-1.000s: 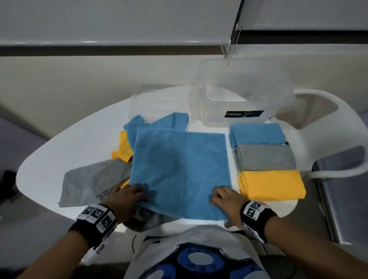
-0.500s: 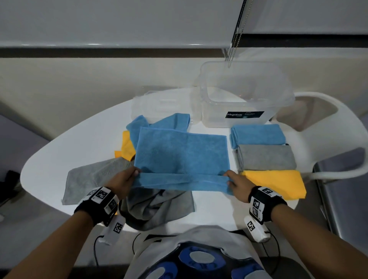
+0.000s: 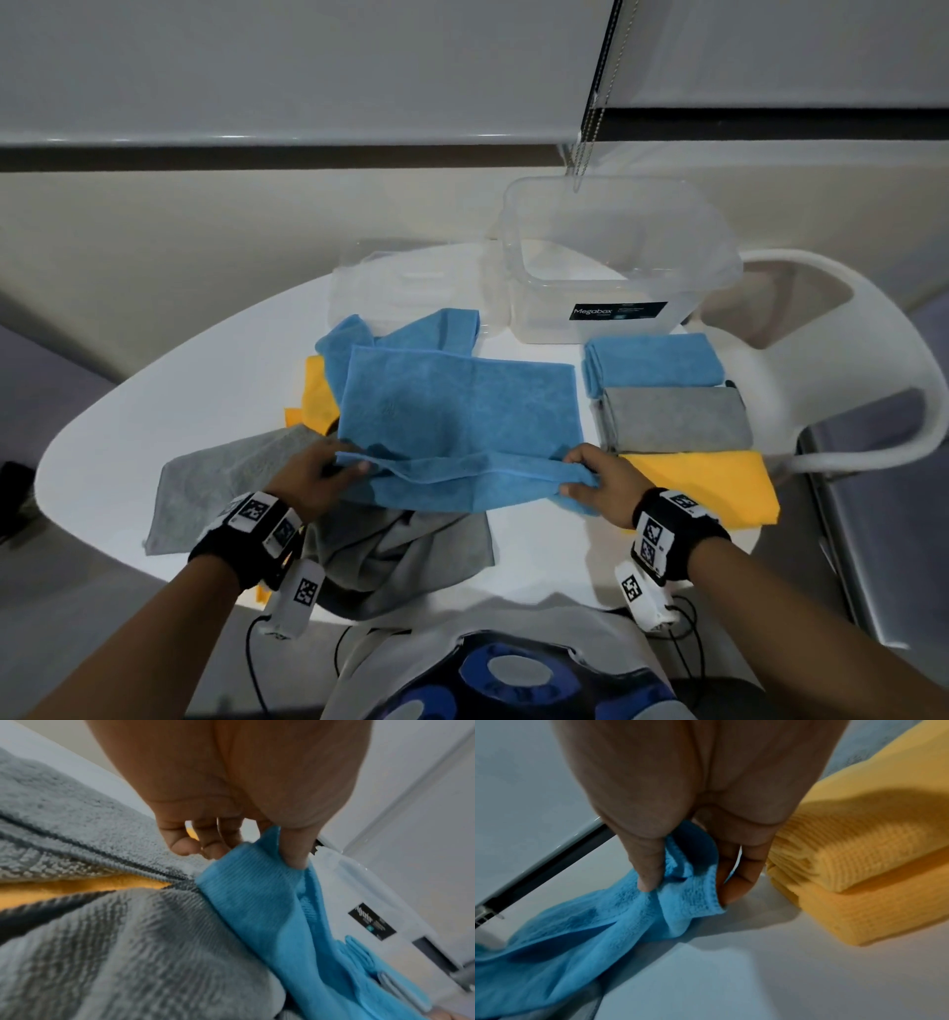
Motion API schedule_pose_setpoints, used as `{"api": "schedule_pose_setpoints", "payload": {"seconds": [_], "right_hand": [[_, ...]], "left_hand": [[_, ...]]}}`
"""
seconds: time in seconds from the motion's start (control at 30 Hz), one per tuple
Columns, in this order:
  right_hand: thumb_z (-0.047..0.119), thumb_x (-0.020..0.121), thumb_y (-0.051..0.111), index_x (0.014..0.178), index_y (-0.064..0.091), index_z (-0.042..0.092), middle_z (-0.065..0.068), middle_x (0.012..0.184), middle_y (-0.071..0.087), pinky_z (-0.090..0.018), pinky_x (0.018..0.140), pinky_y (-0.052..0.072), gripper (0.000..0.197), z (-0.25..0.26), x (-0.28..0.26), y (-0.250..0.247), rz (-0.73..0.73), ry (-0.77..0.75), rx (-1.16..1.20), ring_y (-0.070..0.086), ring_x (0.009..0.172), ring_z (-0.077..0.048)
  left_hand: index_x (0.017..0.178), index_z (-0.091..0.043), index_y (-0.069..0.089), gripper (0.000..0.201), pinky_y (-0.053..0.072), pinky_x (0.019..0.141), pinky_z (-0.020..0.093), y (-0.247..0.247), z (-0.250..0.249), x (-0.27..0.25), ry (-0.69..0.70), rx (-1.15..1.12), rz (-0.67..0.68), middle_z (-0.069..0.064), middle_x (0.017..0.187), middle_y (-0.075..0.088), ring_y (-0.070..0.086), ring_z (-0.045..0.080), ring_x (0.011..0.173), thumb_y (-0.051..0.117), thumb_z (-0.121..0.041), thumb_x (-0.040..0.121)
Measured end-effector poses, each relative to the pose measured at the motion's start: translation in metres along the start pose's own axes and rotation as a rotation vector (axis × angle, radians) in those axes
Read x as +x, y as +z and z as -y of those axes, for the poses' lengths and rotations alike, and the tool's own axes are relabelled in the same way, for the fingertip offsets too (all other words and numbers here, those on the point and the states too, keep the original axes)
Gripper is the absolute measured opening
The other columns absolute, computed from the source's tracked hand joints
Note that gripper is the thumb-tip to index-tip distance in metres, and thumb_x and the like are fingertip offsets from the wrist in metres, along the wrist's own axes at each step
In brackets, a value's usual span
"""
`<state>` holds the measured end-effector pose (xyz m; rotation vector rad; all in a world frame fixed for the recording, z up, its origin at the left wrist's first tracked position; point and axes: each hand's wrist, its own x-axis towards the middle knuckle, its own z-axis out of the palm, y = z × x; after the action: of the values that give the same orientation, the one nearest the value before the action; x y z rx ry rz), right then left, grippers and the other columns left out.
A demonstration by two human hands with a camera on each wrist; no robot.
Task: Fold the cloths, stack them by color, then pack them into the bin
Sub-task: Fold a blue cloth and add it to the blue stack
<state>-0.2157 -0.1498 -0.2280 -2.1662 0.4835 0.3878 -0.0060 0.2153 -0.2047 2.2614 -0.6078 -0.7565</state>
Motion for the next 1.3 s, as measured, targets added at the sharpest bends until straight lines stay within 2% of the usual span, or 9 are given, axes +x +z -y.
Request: {"api": "schedule_pose_setpoints", "payload": {"seconds": [0.07, 0.2, 0.33, 0.5, 0.63, 0.8, 1.03, 1.2, 1.3], "right_hand": [[0.025, 0.090, 0.068, 0.094, 0.058, 0.023, 0.008, 0.092, 0.065, -0.022, 0.070, 0.044, 0.011, -0.001, -0.001, 0.000, -0.046, 0.018, 0.066, 0.060, 0.085, -0.009], [0.021, 0.096, 0.059, 0.099, 0.060, 0.024, 0.011, 0.104, 0.063, -0.017, 0.077, 0.040, 0.004, -0.008, -0.005, 0.005, -0.097, 0.068, 0.188, 0.056, 0.098, 0.000], [0.032, 0.101, 0.047, 0.098, 0.056, 0.029, 0.007, 0.108, 0.058, -0.023, 0.085, 0.039, 0.010, -0.010, -0.005, 0.017, -0.133, 0.114, 0.321, 0.053, 0.107, -0.016], [0.024, 0.081, 0.071, 0.110, 0.047, 0.029, 0.001, 0.117, 0.053, -0.026, 0.078, 0.047, 0.039, -0.002, -0.006, 0.017, 0.005, 0.191, 0.429, 0.056, 0.101, -0.015], [0.006, 0.087, 0.064, 0.100, 0.051, 0.027, 0.003, 0.106, 0.056, -0.025, 0.074, 0.044, 0.029, -0.006, -0.005, 0.019, -0.008, 0.191, 0.355, 0.055, 0.092, -0.013], [0.013, 0.090, 0.065, 0.096, 0.059, 0.017, 0.000, 0.095, 0.060, -0.026, 0.070, 0.042, 0.010, -0.009, -0.008, 0.020, -0.047, 0.210, 0.439, 0.056, 0.086, -0.015], [0.023, 0.102, 0.047, 0.109, 0.065, 0.016, -0.008, 0.108, 0.072, -0.050, 0.086, 0.056, 0.020, -0.012, -0.004, 0.029, -0.123, 0.431, 0.679, 0.069, 0.098, -0.028], [0.032, 0.104, 0.035, 0.129, 0.050, 0.013, -0.009, 0.126, 0.060, -0.043, 0.093, 0.051, 0.035, -0.015, -0.006, 0.034, 0.098, 0.409, 0.090, 0.061, 0.110, -0.029], [0.030, 0.105, 0.033, 0.136, 0.045, 0.011, -0.012, 0.133, 0.056, -0.042, 0.094, 0.049, 0.039, -0.012, -0.009, 0.033, 0.114, 0.384, -0.004, 0.057, 0.116, -0.030]], "left_hand": [[0.089, -0.030, 0.070, 0.012, 0.050, 0.078, 0.030, 0.001, -0.003, -0.003, -0.095, -0.204, -0.071, -0.011, 0.081, 0.072, 0.065, 0.002, 0.080, 0.062, -0.038, 0.091], [0.093, -0.009, 0.070, 0.016, 0.048, 0.091, 0.045, 0.005, 0.003, -0.005, -0.301, -0.518, -0.123, 0.012, 0.095, 0.072, 0.064, 0.031, 0.095, 0.058, -0.021, 0.094], [0.095, -0.008, 0.067, 0.022, 0.048, 0.094, 0.047, 0.017, 0.010, 0.004, -0.356, -0.475, -0.166, 0.018, 0.103, 0.069, 0.063, 0.034, 0.100, 0.054, -0.025, 0.097], [0.094, -0.001, 0.065, 0.040, 0.045, 0.087, 0.043, 0.023, 0.018, 0.018, -0.458, -0.176, -0.190, 0.021, 0.100, 0.066, 0.061, 0.035, 0.097, 0.050, -0.037, 0.098], [0.106, -0.001, 0.065, 0.040, 0.040, 0.086, 0.035, 0.021, 0.014, 0.022, -0.420, -0.106, -0.167, 0.017, 0.108, 0.064, 0.059, 0.032, 0.105, 0.047, -0.036, 0.099], [0.107, -0.010, 0.063, 0.032, 0.041, 0.091, 0.037, 0.020, 0.017, 0.018, -0.342, -0.121, -0.204, 0.011, 0.107, 0.065, 0.058, 0.028, 0.104, 0.045, -0.035, 0.100], [0.096, -0.017, 0.061, 0.020, 0.039, 0.081, 0.034, 0.018, 0.019, 0.011, -0.276, -0.062, -0.198, 0.005, 0.094, 0.065, 0.059, 0.025, 0.093, 0.047, -0.031, 0.099], [0.098, -0.012, 0.063, 0.029, 0.042, 0.079, 0.034, 0.018, 0.020, 0.006, -0.287, 0.185, -0.098, 0.010, 0.095, 0.067, 0.061, 0.030, 0.092, 0.047, -0.036, 0.098], [0.100, -0.012, 0.062, 0.029, 0.043, 0.080, 0.035, 0.018, 0.019, 0.003, -0.289, 0.217, -0.087, 0.012, 0.098, 0.067, 0.061, 0.032, 0.095, 0.047, -0.037, 0.098]]}}
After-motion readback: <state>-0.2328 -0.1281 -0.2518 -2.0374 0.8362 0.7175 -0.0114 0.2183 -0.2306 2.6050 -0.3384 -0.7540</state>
